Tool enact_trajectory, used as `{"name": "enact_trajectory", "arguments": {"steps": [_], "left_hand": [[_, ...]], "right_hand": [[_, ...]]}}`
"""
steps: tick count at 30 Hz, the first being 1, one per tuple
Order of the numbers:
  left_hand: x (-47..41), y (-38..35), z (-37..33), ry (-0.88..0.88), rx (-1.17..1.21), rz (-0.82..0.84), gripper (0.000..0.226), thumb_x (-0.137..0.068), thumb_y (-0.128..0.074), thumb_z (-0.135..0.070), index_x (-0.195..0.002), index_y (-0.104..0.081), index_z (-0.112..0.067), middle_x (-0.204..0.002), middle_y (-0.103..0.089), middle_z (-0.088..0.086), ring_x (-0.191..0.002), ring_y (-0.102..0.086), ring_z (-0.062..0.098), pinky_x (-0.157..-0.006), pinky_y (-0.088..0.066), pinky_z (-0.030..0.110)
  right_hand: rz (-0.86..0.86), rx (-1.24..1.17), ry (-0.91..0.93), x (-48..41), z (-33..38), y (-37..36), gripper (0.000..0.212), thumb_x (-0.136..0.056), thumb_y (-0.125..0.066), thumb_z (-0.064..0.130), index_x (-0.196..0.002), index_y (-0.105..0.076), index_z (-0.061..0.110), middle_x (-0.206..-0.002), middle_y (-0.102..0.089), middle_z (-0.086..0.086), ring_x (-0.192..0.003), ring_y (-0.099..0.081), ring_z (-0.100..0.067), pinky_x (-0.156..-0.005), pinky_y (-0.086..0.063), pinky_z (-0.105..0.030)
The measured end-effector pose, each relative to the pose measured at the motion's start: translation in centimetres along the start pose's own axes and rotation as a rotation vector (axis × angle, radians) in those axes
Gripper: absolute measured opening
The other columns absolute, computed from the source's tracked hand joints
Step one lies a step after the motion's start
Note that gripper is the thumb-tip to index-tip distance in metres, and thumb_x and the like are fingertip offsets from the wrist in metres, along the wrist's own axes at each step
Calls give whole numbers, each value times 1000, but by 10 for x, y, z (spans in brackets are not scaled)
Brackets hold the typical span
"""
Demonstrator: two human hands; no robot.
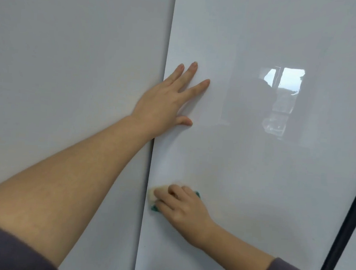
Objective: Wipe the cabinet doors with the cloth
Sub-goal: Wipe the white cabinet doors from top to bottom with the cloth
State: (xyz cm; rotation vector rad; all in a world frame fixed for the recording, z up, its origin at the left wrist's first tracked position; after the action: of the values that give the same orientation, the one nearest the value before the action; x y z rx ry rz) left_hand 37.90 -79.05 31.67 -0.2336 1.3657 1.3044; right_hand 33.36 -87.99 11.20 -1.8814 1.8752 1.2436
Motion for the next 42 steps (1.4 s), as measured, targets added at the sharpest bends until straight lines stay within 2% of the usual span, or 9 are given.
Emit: {"name": "enact_trajectory", "arguments": {"steps": [3, 10, 16, 20, 22, 25, 29, 36, 42], "left_hand": [[-1, -1, 1, 2, -9, 20, 96, -83, -67, -51, -154, -4, -38, -164, 9, -2, -152, 1, 20, -110, -32, 31], [0, 0, 0, -9, -9, 14, 97, -83, -67, -51, -155, -3, -37, -164, 10, -1, -152, 2, 21, -112, -29, 31], [1, -2, 1, -11, -2, 38, 101, -82, -67, -53, -154, 1, -38, -164, 13, -1, -151, 5, 21, -114, -27, 34], [2, -2, -1, -12, -22, 40, 103, -81, -67, -55, -155, 1, -35, -164, 13, 1, -151, 5, 23, -115, -24, 33], [2, -2, -1, -11, -29, 39, 103, -80, -67, -55, -155, 1, -35, -164, 13, 2, -151, 5, 24, -115, -24, 34], [2, -2, 0, -14, -23, 33, 105, -79, -69, -56, -155, 0, -34, -164, 12, 3, -151, 3, 25, -115, -25, 36], [3, -3, 0, 3, -15, 31, 105, -79, -69, -56, -156, -1, -34, -164, 11, 3, -151, 3, 25, -117, -22, 37], [27, -17, -18, 106, 104, 48, 106, -78, -73, -50, -156, -4, -31, -164, 8, 5, -151, 1, 29, -119, -22, 47], [74, -46, -55, 203, 178, 65, 108, -78, -75, -48, -155, -1, -33, -163, 12, 5, -151, 7, 29, -121, -15, 47]], "right_hand": [[61, -11, 32, -9, -6, -2, 16, -90, -58, 5, -81, -66, 15, -106, -67, 0, -80, -52, -23, -66, -39, -33], [-108, 38, -152, -41, -14, -5, 18, -89, -56, -1, -85, -68, 11, -109, -68, -4, -78, -53, -25, -63, -36, -34], [150, 25, 85, -2, 11, -20, 17, -89, -54, 3, -81, -62, 16, -104, -66, 1, -80, -48, -21, -66, -32, -32], [-49, 58, -124, -36, -34, 19, 39, -99, -35, 2, -81, -67, 14, -106, -69, -1, -79, -52, -24, -63, -35, -34], [-80, 63, -197, -25, -36, 25, 34, -98, -41, 2, -83, -69, 14, -107, -69, -1, -82, -53, -25, -63, -38, -34], [131, 9, -50, 42, 4, 10, 19, -96, -52, 8, -88, -67, 16, -105, -66, -1, -81, -57, -24, -65, -37, -33], [353, -39, 110, 92, 14, 20, 17, -98, -53, 17, -85, -62, 22, -104, -65, 2, -82, -59, -21, -67, -38, -32], [-16, 131, -329, 53, -78, 100, 34, -97, -40, 3, -87, -72, 11, -106, -69, -9, -90, -55, -31, -68, -43, -36], [151, 95, -251, 135, -31, 83, 34, -103, -40, 11, -87, -69, 17, -107, -68, -5, -97, -52, -26, -75, -45, -38]]}}
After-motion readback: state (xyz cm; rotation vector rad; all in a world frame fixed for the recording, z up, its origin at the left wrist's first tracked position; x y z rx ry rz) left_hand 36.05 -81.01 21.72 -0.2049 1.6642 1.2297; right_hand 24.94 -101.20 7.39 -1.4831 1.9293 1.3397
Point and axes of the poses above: each hand's wrist, its own x-axis away from the middle knuckle, its own y-axis out of the back of the hand, z = x × y, the point moved 5 cm from there along -x, towards the middle knuckle
